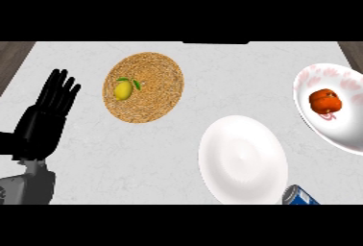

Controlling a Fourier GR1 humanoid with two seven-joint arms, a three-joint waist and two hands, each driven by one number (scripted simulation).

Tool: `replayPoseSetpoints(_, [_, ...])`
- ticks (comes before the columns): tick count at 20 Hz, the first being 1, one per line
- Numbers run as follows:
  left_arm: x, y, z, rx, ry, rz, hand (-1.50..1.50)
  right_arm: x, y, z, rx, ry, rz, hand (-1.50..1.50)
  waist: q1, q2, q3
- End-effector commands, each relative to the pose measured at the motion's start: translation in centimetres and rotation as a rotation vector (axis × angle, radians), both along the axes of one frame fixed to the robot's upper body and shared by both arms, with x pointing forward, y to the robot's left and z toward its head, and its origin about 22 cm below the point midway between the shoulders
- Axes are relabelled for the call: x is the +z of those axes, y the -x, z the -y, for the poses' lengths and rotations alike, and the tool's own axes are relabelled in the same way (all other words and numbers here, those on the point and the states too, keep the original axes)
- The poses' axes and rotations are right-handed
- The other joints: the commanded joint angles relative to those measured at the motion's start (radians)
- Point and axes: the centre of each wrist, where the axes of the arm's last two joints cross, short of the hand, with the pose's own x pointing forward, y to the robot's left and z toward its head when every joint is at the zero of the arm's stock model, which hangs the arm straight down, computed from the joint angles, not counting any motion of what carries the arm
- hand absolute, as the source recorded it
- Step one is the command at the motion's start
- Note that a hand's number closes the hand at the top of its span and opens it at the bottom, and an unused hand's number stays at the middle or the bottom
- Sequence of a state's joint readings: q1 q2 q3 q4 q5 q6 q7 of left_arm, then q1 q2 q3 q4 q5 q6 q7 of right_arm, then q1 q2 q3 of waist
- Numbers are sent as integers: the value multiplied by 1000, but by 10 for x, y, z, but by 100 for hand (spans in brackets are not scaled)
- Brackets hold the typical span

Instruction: Pick the squash from the plate and place it in the bowl

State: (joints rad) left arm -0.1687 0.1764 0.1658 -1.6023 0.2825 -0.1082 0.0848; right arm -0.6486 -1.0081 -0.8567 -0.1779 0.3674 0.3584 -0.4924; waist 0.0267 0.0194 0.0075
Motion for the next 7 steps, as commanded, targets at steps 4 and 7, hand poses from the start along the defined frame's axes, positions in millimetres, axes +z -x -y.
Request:
replayPoseSetpoints(4, [0, 5, 1, -1, 5, 3, 0, 12, 59, 33, 42, -28, -20, -150, 0, -3, 2])
replayPoseSetpoints(7, [-12, 12, -3, 10, 4, -15, 0, 6, 83, 41, 58, -16, -59, -150, -6, -2, 4])
